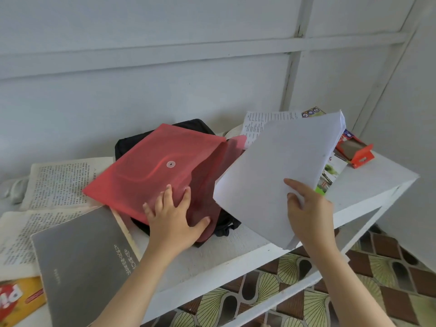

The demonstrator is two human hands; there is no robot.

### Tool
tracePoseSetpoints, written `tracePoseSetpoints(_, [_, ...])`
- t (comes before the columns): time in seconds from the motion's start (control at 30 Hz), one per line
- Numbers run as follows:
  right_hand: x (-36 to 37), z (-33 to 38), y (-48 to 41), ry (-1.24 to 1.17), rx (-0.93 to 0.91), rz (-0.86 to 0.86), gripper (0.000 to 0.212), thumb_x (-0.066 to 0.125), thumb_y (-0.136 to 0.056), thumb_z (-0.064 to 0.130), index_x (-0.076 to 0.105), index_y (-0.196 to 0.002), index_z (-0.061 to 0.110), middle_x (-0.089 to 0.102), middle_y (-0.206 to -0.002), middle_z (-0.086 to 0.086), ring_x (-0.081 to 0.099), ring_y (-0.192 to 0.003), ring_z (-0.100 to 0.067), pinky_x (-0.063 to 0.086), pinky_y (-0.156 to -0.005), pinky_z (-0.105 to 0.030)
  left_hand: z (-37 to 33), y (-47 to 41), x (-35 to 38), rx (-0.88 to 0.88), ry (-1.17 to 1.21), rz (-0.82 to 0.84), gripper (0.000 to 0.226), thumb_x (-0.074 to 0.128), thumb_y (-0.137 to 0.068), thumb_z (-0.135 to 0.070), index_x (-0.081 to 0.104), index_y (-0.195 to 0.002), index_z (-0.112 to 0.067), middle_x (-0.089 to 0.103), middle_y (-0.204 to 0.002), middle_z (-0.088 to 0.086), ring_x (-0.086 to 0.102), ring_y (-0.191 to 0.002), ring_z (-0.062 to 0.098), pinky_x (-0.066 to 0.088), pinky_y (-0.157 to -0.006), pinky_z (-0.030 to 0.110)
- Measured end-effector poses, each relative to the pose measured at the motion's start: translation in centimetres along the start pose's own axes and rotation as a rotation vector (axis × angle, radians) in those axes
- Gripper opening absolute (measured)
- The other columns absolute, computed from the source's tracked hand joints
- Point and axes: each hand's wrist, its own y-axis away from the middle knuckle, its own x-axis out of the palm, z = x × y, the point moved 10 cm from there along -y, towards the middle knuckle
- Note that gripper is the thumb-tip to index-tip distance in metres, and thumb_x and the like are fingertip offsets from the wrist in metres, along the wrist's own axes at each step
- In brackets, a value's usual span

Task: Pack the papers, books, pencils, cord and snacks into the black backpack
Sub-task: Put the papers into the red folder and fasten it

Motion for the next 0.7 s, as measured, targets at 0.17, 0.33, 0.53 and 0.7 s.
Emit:
tracePoseSetpoints(0.17, [-0.7, 0.6, -0.7, -0.014, 0.013, 0.056, 0.032, 0.050, -0.093, 0.007, 0.066, -0.116, 0.023, 0.053, -0.105, 0.005, 0.048, -0.066, -0.002, 0.039, -0.050, -0.003, 0.3, -0.1, -1.3, 0.017, 0.064, -0.107, 0.103, 0.049, -0.071, -0.076, 0.001, -0.149, -0.029, 0.014, -0.154, 0.009, 0.012, -0.141, 0.028, 0.006, -0.112, 0.055])
tracePoseSetpoints(0.33, [-2.0, 1.7, -2.6, -0.171, 0.050, 0.137, 0.032, 0.057, -0.088, 0.007, 0.067, -0.095, 0.037, 0.062, -0.102, 0.007, 0.055, -0.089, -0.015, 0.048, -0.079, -0.027, 1.1, -0.2, -2.6, 0.012, 0.084, -0.159, 0.124, 0.062, -0.058, -0.077, -0.004, -0.149, -0.024, 0.011, -0.154, 0.011, 0.013, -0.141, 0.030, 0.009, -0.112, 0.055])
tracePoseSetpoints(0.53, [-3.7, 4.2, -3.8, -0.369, 0.024, 0.182, 0.030, 0.061, -0.088, 0.007, 0.070, -0.093, 0.035, 0.062, -0.097, 0.019, 0.058, -0.078, 0.000, 0.048, -0.070, -0.015, 1.7, -0.5, -3.6, -0.020, 0.064, -0.202, 0.133, 0.065, -0.050, -0.079, 0.000, -0.150, -0.020, 0.015, -0.152, 0.017, 0.018, -0.139, 0.033, 0.013, -0.110, 0.057])
tracePoseSetpoints(0.7, [-1.9, 5.7, -4.3, -0.211, 0.058, 0.406, 0.027, 0.062, -0.086, 0.007, 0.073, -0.092, 0.031, 0.065, -0.098, 0.014, 0.062, -0.079, -0.005, 0.051, -0.071, -0.015, 1.6, -1.6, -3.8, -0.063, 0.074, -0.199, 0.121, 0.068, -0.061, -0.066, 0.002, -0.149, -0.017, 0.013, -0.151, 0.020, 0.016, -0.139, 0.035, 0.012, -0.110, 0.057])
